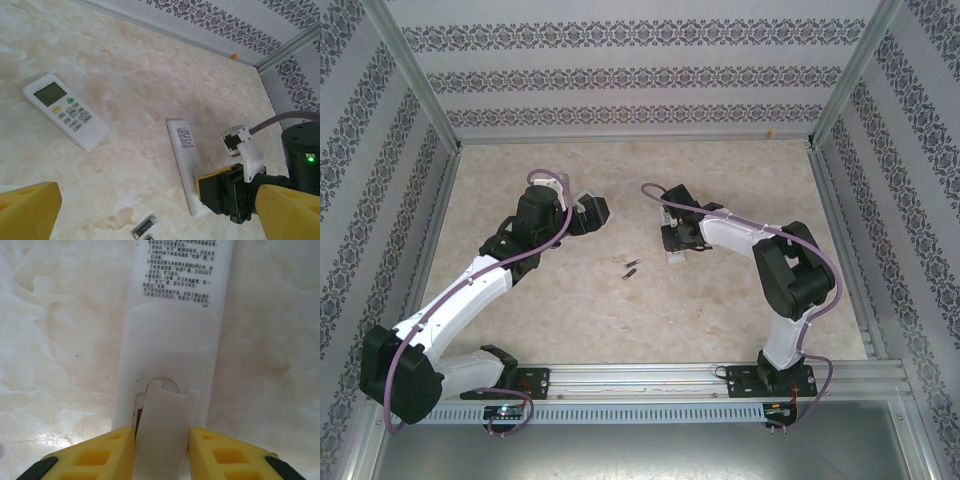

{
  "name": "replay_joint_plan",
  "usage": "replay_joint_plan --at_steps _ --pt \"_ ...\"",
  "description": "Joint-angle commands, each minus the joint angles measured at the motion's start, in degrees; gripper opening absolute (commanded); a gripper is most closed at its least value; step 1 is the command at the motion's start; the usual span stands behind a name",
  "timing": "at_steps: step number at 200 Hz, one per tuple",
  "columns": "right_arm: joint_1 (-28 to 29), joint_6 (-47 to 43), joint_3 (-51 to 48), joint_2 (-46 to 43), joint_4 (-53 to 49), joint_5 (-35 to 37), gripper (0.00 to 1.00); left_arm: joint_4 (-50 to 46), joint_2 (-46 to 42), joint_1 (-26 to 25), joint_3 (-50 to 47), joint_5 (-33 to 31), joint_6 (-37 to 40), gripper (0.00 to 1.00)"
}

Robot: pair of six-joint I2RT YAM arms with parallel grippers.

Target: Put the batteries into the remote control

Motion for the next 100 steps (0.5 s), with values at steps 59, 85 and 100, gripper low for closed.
replay_joint_plan --at_steps 59,85,100 --pt "0.2 0.8 -1.3 -2.4 3.5 -7.9 0.32 1.9 -0.2 -0.2 -0.5 0.9 -0.5 1.00" --pt "0.2 0.4 -2.5 -2.8 4.3 -7.7 0.32 2.0 -0.1 -0.2 -0.5 1.0 -0.6 1.00" --pt "0.2 0.1 -2.6 -2.4 4.2 -7.8 0.32 2.1 0.0 -0.2 -0.5 1.1 -0.6 1.00"
